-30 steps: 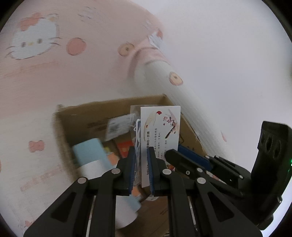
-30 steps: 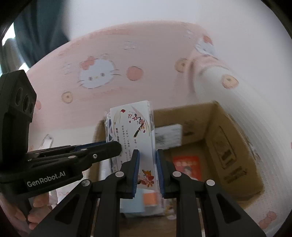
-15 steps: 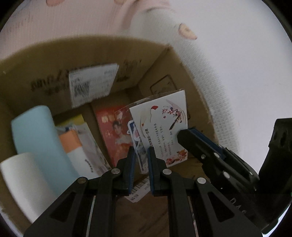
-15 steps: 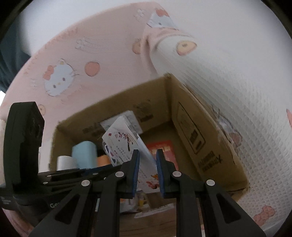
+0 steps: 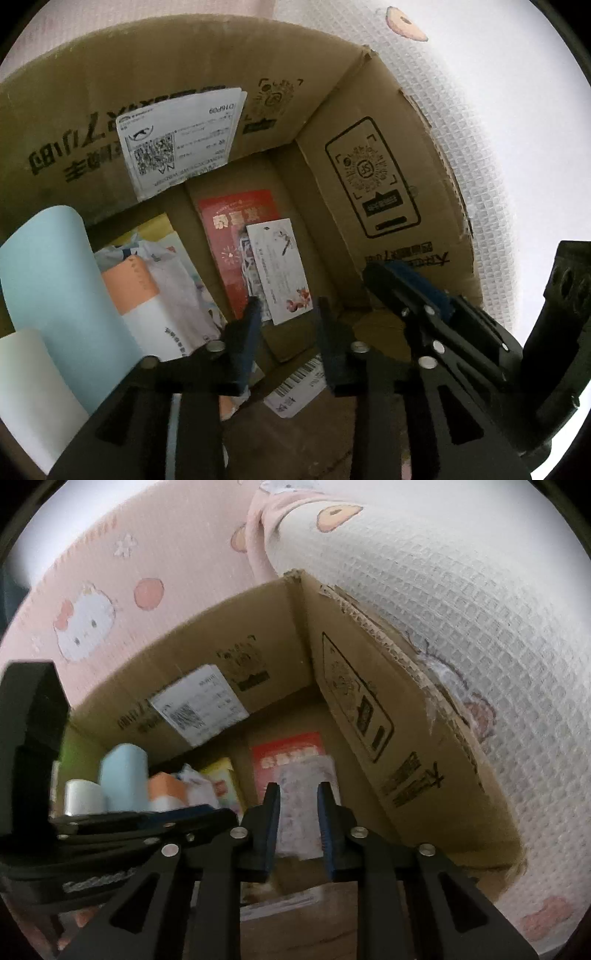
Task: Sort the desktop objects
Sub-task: 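Lower the cards into the cardboard box and open the left gripper, then move the left gripper back over the spiral notepad on the bed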
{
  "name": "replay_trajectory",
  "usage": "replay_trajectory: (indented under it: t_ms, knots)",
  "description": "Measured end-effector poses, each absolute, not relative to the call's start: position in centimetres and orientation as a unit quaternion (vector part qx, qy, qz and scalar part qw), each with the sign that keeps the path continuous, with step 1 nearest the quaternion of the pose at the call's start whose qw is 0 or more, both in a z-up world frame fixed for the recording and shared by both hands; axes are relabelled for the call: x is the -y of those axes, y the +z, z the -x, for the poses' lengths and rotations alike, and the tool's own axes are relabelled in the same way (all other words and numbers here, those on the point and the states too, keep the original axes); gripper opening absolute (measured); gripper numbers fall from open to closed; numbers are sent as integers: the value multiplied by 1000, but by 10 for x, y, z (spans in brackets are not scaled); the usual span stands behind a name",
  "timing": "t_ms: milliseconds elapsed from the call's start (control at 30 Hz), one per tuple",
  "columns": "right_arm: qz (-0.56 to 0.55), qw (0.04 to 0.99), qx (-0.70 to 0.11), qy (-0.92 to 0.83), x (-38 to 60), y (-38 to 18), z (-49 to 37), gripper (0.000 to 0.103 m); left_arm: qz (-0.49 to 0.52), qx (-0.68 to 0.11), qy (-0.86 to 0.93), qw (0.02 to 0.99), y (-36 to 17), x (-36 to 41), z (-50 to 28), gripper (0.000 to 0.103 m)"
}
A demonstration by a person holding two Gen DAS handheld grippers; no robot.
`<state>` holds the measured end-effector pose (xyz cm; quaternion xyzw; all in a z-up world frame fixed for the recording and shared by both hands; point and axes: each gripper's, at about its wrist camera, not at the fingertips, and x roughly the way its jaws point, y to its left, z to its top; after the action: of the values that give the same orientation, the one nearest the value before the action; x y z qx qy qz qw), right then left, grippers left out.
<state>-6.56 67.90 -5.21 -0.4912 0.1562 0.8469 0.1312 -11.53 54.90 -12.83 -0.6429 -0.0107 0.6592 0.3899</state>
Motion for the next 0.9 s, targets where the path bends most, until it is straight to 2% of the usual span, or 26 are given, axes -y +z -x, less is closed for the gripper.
replay_trajectory:
  t_ms: [100, 367, 567, 900]
  knots:
    - [480, 129, -159, 853, -682, -50, 60, 20, 633, 11, 670, 387, -126, -546, 115, 43]
    - [466, 116, -167, 861, -684, -39, 46, 22, 611, 7, 693, 382, -109, -550, 117, 45]
    - [458, 119, -180, 863, -679, -22, 36, 31, 585, 12, 708, 396, -86, -534, 109, 46]
    - [445, 125, -120, 878, -622, 27, 35, 33, 520, 38, 732, 439, -27, -462, 101, 47]
